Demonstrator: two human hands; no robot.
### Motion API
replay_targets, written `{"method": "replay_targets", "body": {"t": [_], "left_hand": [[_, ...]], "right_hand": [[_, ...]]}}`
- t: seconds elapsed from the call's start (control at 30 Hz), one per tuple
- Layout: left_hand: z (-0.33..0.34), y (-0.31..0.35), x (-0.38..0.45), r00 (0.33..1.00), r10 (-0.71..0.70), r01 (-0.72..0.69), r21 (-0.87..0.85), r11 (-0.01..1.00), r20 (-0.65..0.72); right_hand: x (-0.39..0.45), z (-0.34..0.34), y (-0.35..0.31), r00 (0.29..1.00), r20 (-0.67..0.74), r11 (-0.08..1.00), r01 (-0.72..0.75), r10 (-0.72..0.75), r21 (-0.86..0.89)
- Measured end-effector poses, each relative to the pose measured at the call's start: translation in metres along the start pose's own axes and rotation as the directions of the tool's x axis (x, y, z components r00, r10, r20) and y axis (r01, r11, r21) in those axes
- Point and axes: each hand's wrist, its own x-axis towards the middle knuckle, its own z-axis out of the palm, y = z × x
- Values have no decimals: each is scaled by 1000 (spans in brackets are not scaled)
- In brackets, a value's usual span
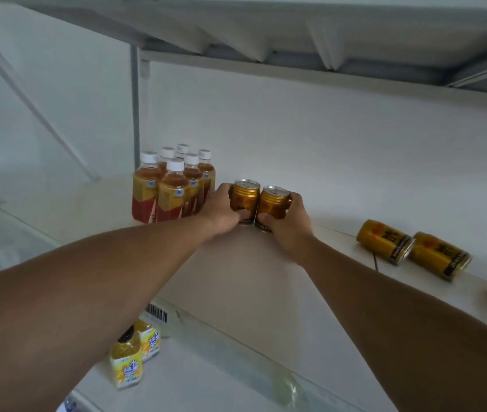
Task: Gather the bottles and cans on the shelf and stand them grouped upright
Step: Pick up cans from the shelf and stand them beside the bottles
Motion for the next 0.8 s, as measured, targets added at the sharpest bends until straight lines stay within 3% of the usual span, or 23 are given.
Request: {"method": "replay_targets", "body": {"t": [0.47,0.8], "left_hand": [[9,-14,4,999,-1,-8,184,983,52],[7,-9,4,997,-22,5,199,980,80]], "right_hand": [[3,16,13,998,-36,996,49,-52,-72],[1,10,10,998,-28,995,53,-56,-79]]}}
